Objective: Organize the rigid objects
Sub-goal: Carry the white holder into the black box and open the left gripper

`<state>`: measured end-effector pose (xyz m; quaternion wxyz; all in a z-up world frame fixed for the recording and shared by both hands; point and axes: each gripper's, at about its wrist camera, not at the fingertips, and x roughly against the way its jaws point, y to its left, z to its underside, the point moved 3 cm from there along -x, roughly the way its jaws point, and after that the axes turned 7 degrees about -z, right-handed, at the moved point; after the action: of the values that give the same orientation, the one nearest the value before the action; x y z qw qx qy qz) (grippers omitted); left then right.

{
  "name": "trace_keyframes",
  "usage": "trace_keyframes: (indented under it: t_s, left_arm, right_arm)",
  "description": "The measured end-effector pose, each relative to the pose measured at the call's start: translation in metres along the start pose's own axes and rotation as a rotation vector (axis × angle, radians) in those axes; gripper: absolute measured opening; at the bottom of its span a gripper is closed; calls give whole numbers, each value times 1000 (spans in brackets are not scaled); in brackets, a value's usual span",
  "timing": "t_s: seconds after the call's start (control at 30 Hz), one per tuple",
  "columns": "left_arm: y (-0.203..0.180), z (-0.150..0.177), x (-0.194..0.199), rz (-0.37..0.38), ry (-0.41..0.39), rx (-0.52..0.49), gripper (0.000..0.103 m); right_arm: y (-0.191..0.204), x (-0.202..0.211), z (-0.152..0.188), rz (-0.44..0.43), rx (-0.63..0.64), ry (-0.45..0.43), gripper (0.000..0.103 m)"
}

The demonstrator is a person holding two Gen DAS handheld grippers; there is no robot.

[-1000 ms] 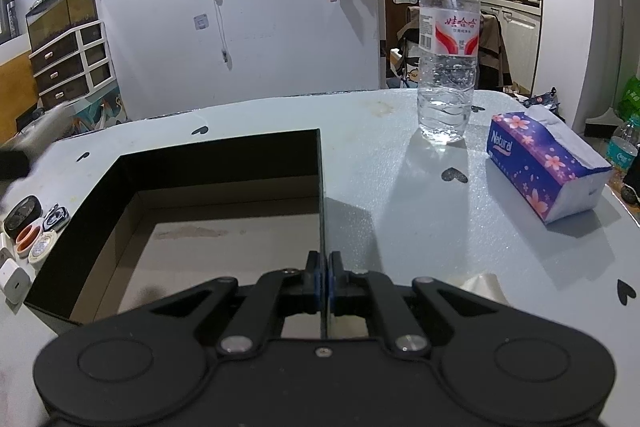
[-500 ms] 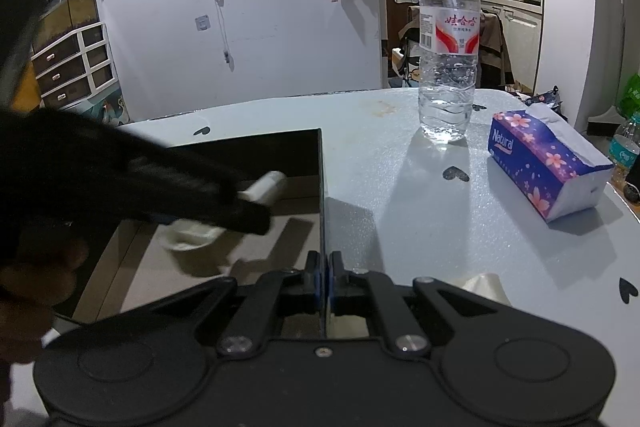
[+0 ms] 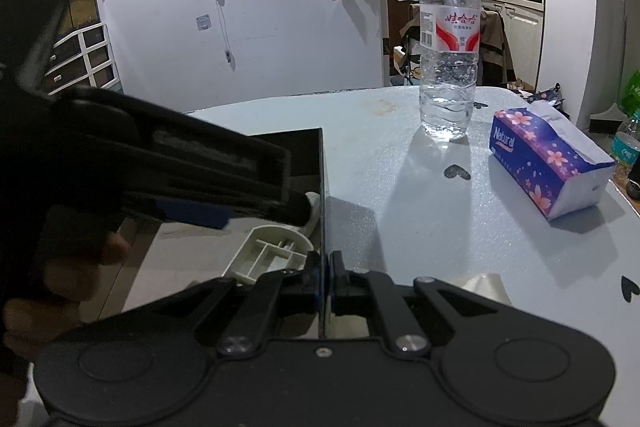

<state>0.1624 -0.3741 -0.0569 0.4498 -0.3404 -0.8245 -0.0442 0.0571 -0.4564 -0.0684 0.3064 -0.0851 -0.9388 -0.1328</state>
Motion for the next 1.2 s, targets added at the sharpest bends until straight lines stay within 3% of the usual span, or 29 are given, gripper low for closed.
trace_keyframes:
  t_s: [0.23, 0.47, 0.7, 0.93, 1.2]
  left_arm:
    - [10, 4, 27, -31, -21, -8, 70]
    - [22, 20, 57, -46, -50, -35, 79]
    - [29, 37, 87, -75, -132, -75, 102]
    - [32, 54, 106, -139, -176, -152, 103]
    - [48, 64, 118, -184, -199, -130, 103]
  right_arm:
    - [-1, 0, 0, -6, -4, 1, 6]
    - [-1, 0, 0, -6, -5, 1, 6]
    - [-1, 0, 0, -8, -6, 1, 6]
    - [-1, 0, 0, -9, -6, 2, 6]
    - [-1, 0, 0, -10, -6, 2, 6]
